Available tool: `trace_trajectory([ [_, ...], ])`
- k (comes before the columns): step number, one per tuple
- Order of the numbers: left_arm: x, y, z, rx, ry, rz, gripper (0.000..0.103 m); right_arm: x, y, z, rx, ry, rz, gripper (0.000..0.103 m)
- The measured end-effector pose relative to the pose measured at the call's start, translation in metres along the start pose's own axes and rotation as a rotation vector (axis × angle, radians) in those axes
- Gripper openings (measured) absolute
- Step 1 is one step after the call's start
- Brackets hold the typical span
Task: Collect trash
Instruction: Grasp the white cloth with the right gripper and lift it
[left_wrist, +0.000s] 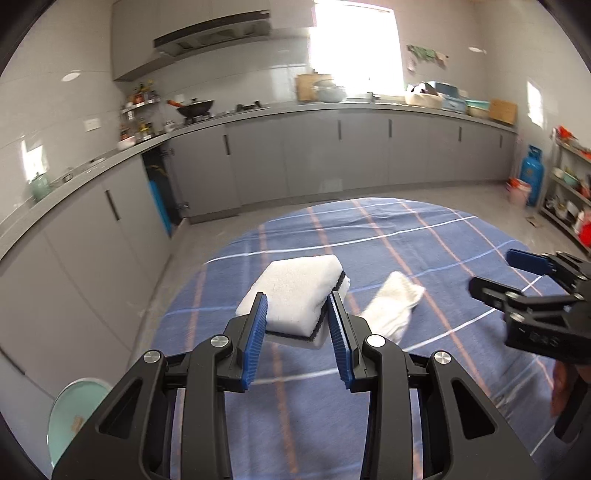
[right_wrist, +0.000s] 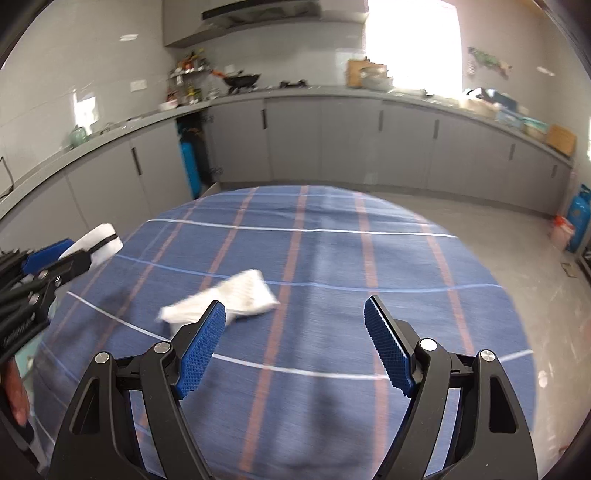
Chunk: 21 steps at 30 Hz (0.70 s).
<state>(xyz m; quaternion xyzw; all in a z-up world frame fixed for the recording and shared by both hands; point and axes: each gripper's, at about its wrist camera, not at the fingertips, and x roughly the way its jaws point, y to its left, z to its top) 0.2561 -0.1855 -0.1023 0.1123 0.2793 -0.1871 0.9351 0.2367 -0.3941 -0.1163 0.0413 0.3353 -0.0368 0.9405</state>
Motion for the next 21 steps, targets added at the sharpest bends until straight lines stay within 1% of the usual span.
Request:
trace_trajectory([
  [2,-0.004,0.01,-0.008,-0.014,0.006,0.012,0.034,0.014,0.017,0.005,-0.009,0.029,0.016,0.077],
  [6,-0.007,0.026,-0.021,-0.025,0.015,0.038,0.034,0.039,0.043,0.004,-0.011,0.083,0.038,0.077],
  [10,-0.008,0.04,-0.03,-0.048,0.025,0.047,0.034,0.06,0.06,-0.001,-0.038,0.13,0.032,0.076],
  [12,-0.009,0.042,-0.032,-0.054,0.029,0.046,0.034,0.07,0.063,-0.006,-0.047,0.177,0.041,0.068],
  [13,-0.01,0.044,-0.033,-0.057,0.029,0.046,0.034,0.073,0.062,-0.007,-0.04,0.196,0.058,0.054],
  [16,-0.015,0.046,-0.034,-0.058,0.023,0.041,0.034,0.069,0.063,-0.008,-0.061,0.197,0.08,0.033],
  [17,-0.016,0.045,-0.034,-0.056,0.021,0.041,0.034,0.066,0.062,-0.009,-0.063,0.196,0.085,0.023],
  [19,-0.021,0.043,-0.035,-0.049,0.014,0.037,0.034,0.058,0.063,-0.012,-0.072,0.189,0.097,0.018],
  [21,-0.03,0.042,-0.036,-0.04,0.001,0.04,0.034,0.047,0.062,-0.016,-0.08,0.175,0.107,0.017],
])
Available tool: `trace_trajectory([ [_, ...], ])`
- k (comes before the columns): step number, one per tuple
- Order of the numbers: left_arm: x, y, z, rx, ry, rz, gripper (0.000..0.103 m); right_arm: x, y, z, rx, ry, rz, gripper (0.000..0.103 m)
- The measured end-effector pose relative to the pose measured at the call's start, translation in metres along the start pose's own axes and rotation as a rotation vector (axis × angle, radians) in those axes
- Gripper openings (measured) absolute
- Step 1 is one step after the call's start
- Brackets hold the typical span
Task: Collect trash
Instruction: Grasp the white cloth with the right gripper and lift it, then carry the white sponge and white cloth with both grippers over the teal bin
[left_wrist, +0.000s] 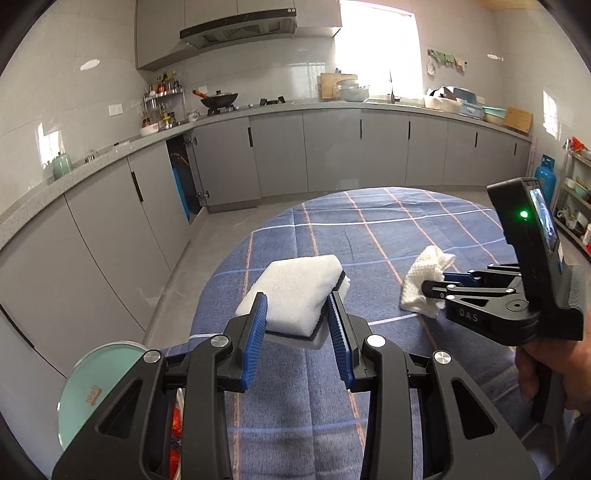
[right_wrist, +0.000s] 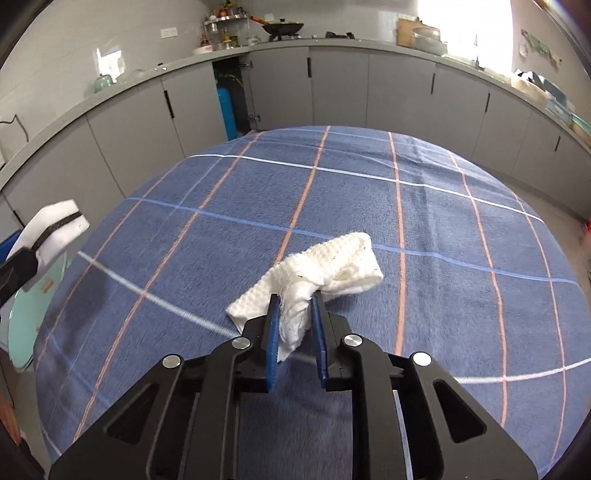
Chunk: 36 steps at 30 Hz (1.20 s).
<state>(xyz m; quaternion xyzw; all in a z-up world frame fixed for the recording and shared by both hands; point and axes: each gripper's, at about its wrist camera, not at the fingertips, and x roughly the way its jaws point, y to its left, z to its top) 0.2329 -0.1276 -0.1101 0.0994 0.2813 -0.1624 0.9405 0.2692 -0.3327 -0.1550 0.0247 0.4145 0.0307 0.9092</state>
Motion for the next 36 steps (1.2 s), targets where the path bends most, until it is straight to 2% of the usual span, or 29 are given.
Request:
trace_trajectory([
  [10,-0.044,0.007,-0.007,-0.017,-0.052,0.034,0.034,-0.077,0.019,-0.014,-0.046,-0.135,0.07,0.016],
  [17,-0.075,0.025,-0.018,-0.054,-0.066,0.082,0.034,-0.12,0.06,-0.023,-0.098,-0.229,0.136,0.016],
  [24,-0.103,0.045,-0.032,-0.06,-0.069,0.137,0.034,-0.136,0.103,-0.034,-0.154,-0.268,0.208,0.017],
  [36,-0.128,0.085,-0.05,-0.099,-0.068,0.218,0.034,-0.14,0.154,-0.033,-0.256,-0.296,0.266,0.017],
])
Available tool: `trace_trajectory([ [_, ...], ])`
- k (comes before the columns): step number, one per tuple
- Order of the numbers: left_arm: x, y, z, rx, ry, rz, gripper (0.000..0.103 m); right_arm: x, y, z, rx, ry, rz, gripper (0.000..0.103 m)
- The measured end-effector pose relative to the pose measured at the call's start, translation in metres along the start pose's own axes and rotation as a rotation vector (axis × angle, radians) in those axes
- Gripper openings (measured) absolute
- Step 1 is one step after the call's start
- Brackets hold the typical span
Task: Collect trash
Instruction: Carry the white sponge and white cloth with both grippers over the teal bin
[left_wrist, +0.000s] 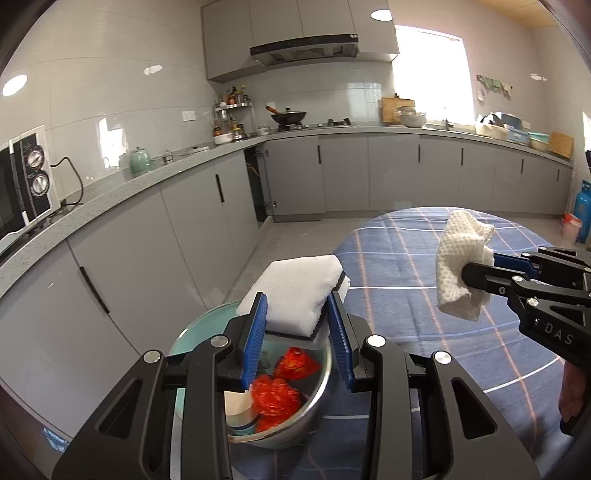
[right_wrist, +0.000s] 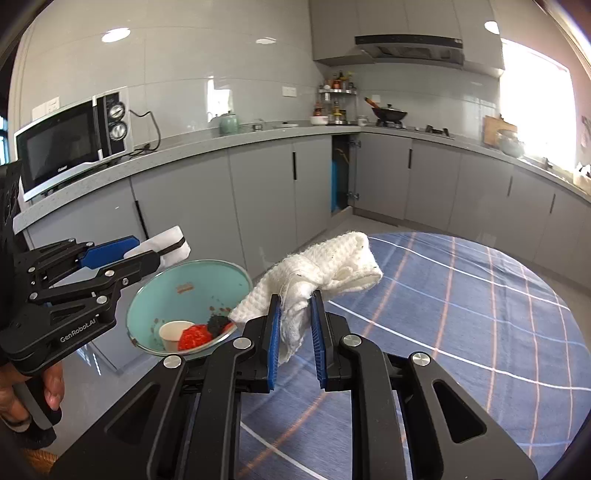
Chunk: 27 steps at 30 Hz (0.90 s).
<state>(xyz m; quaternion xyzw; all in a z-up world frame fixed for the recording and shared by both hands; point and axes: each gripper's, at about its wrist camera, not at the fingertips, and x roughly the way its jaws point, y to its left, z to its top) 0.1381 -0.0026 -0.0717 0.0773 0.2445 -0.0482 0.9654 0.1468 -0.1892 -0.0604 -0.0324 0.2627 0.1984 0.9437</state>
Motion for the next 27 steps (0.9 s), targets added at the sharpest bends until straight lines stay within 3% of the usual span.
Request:
trace_trajectory([
  [27,-0.02,0.052,-0.014,-0.06,-0.005,0.122,0.034,0.032,0.046,0.017,-0.085,-0.029,0.087,0.017],
])
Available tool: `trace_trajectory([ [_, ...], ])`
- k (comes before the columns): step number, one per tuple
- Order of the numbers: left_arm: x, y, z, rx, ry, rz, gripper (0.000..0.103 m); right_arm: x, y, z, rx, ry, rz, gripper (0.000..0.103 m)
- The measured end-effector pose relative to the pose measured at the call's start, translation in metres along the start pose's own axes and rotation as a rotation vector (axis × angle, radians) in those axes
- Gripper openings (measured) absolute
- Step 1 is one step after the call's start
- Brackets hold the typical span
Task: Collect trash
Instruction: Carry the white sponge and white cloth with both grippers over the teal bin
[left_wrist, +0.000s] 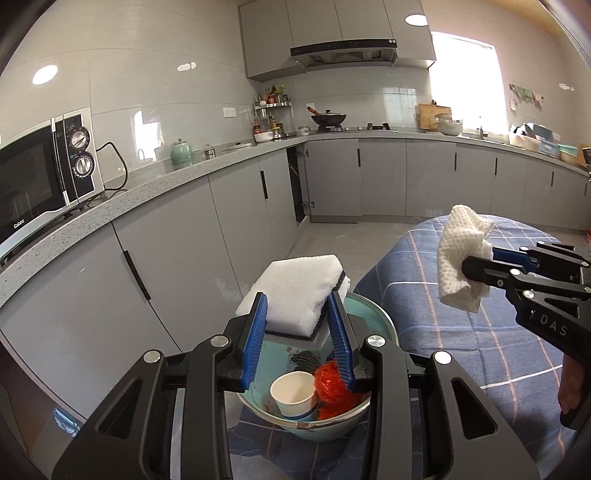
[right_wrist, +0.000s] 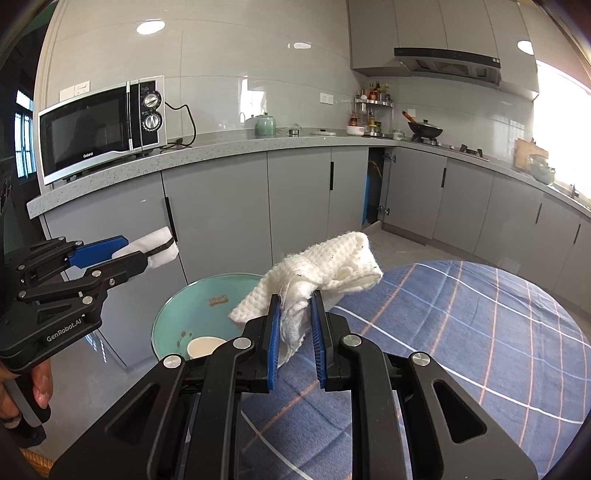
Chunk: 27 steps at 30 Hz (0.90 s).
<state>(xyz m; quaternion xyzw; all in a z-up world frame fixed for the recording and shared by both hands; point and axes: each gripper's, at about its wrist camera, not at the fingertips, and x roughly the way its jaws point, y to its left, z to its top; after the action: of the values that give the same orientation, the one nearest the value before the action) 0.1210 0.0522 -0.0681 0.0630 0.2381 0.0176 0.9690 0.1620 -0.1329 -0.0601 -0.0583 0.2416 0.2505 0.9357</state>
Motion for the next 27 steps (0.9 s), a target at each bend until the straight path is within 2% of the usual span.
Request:
trace_trajectory([
  [27,0.004,0.035,0.002,-0.048,-0.01,0.095,0.034,0.035,0.017,0.016,-0.061,0.006,0.043,0.017],
])
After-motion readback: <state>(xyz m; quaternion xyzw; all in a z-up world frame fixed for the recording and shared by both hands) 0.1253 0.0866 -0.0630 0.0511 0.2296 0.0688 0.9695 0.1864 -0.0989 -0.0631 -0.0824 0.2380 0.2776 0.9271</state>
